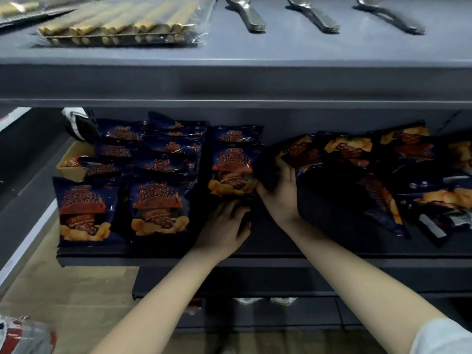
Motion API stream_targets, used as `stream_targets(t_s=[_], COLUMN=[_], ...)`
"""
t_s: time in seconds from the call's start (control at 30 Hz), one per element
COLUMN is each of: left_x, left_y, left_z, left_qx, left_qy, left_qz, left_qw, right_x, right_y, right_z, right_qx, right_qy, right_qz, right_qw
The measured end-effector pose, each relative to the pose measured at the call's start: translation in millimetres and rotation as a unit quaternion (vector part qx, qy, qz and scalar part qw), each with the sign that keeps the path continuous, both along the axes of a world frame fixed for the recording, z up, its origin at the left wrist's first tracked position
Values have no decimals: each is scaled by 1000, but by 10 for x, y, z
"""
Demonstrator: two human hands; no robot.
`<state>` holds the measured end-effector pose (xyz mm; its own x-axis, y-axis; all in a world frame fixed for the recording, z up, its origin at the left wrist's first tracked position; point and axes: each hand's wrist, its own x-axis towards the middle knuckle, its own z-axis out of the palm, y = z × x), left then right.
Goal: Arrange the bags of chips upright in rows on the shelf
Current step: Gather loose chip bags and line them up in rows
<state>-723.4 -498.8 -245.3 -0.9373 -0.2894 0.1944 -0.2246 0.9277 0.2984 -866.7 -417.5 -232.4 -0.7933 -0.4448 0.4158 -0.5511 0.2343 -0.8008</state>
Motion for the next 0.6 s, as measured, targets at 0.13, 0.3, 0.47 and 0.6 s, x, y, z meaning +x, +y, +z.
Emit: stream_targets(t_s=[0.13,0.3,0.47,0.6], left_x=[-320,-767,-1187,-1464], left_y=[174,514,917,1233], left_z=[90,235,380,457], left_qx=[-7,-2,-3,0], left_qy=[32,77,93,110], left_qz=[-39,-93,-154,-198], left_qw=[999,993,984,974], right_x=[-164,-336,-436,-412], right_y=[414,1070,1764,2245], right_z=[226,468,533,493], right_qx=[-24,-47,-9,12], right_qy=[69,117,154,114], right_qz=[-41,-120,-180,-226], right_qw=[997,985,972,967])
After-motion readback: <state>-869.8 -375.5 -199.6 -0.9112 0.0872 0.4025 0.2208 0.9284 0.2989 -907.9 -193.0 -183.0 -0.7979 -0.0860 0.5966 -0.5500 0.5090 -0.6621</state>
